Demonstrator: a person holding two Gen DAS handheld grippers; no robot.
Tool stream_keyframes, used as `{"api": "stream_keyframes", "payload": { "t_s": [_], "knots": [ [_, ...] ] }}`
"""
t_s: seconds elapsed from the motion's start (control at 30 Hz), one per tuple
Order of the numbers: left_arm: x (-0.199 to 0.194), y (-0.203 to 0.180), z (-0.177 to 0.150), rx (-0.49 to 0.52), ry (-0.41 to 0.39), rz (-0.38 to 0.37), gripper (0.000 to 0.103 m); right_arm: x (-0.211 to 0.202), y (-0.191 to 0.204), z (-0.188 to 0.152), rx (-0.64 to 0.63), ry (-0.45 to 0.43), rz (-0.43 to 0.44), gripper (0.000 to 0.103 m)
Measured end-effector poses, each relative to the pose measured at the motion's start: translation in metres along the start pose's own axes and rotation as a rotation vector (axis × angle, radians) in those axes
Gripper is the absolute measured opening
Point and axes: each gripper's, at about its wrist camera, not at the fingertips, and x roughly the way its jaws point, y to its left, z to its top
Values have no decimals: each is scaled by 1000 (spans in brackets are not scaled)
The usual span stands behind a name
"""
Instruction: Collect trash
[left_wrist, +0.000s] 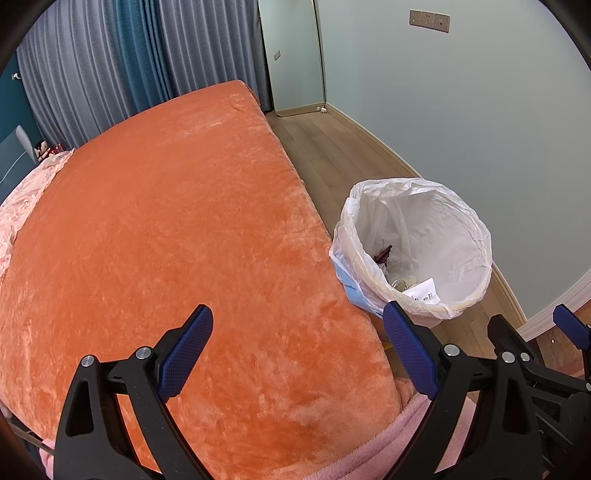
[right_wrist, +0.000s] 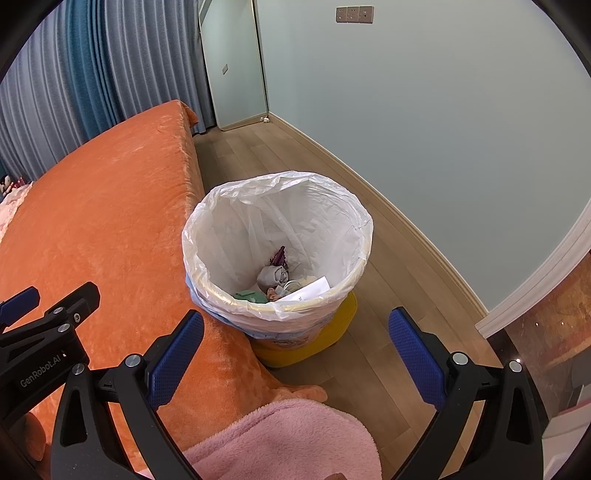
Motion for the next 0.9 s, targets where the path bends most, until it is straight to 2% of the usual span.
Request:
{"api": "stream_keyframes", "payload": {
  "t_s": [0.9],
  "knots": [
    [2, 1, 1, -9, 22, -20, 89, 1, -1, 0, -2, 1, -2, 96]
  ]
}}
